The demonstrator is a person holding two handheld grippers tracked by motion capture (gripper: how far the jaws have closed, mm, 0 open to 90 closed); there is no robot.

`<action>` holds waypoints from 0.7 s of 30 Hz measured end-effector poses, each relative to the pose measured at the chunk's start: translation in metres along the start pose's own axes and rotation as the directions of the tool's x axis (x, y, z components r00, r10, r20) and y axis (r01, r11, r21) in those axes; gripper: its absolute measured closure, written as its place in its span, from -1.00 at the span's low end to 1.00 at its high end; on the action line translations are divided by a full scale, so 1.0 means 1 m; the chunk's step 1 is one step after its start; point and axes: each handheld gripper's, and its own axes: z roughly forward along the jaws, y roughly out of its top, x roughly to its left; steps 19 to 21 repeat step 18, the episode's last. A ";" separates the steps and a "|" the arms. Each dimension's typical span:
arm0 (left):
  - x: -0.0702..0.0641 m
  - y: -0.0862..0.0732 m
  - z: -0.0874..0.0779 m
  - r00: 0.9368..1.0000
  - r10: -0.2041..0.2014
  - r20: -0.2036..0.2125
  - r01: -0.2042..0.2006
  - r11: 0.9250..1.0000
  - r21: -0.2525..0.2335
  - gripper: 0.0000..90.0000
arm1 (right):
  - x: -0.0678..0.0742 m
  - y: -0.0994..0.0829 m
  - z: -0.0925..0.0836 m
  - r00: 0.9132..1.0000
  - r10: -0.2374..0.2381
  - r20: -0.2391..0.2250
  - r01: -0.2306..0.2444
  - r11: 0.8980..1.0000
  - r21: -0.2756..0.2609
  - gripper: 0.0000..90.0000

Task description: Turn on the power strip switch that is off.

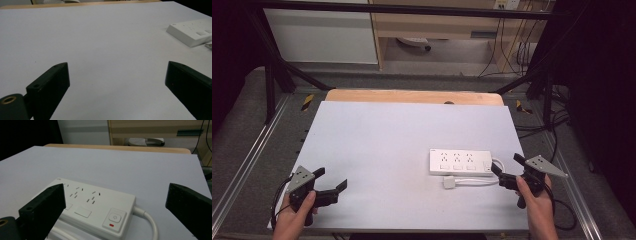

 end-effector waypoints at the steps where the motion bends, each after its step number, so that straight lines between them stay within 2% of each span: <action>1: 0.000 0.000 0.000 1.000 0.001 -0.001 -0.001 1.000 0.001 -0.88 | -0.001 -0.002 -0.001 1.000 0.003 0.000 -0.003 1.000 0.003 -0.92; 8: 0.000 0.000 0.001 1.000 0.000 -0.003 0.000 1.000 0.004 -0.88 | -0.012 -0.015 -0.009 1.000 -0.003 0.012 0.002 0.999 0.046 -0.93; 12: -0.001 0.000 0.001 1.000 0.002 -0.002 -0.002 1.000 0.002 -0.88 | -0.019 -0.027 -0.014 1.000 -0.006 0.020 0.004 0.995 0.095 -0.92; 14: -0.001 0.000 0.001 1.000 0.000 -0.003 0.000 1.000 0.002 -0.88 | -0.021 -0.034 -0.015 1.000 0.009 0.012 -0.011 0.990 0.144 -0.92; 18: -0.001 0.001 0.001 1.000 0.003 -0.002 -0.003 1.000 0.003 -0.88 | -0.024 -0.046 -0.014 1.000 -0.005 0.018 0.001 0.973 0.232 -0.91; 21: -0.001 0.001 0.001 1.000 0.003 -0.002 -0.003 1.000 0.003 -0.88 | -0.024 -0.046 -0.014 1.000 -0.005 0.018 0.001 0.973 0.232 -0.91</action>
